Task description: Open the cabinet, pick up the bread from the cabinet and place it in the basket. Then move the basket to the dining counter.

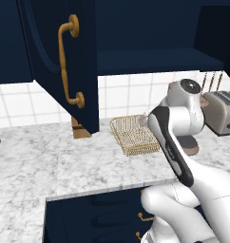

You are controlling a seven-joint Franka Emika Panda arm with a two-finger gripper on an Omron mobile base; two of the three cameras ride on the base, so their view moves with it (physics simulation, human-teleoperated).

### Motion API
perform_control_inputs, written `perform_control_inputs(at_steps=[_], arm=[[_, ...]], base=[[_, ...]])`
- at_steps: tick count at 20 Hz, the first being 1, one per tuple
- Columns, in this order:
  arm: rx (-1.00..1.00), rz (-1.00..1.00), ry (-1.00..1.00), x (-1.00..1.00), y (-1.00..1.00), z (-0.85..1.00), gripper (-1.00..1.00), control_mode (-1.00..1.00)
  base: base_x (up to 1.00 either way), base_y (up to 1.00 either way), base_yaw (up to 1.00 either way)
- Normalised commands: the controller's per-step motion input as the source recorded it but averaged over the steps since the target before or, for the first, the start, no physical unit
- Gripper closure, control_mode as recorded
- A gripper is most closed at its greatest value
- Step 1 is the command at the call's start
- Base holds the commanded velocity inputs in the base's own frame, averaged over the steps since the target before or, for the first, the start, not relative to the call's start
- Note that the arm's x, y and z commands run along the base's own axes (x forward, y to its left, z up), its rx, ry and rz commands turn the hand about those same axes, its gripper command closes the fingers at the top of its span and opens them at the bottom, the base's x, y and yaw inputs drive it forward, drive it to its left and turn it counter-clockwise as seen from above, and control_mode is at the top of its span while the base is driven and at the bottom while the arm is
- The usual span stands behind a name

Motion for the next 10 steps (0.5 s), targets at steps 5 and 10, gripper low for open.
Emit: perform_control_inputs(at_steps=[5,10], arm=[[0.00,0.00,0.19,0.87,-0.07,-0.50,1.00,-1.00],[0.00,0.00,0.10,0.82,0.00,-0.57,1.00,-1.00]], base=[[0.00,0.00,0.00],[0.00,0.00,0.00]])
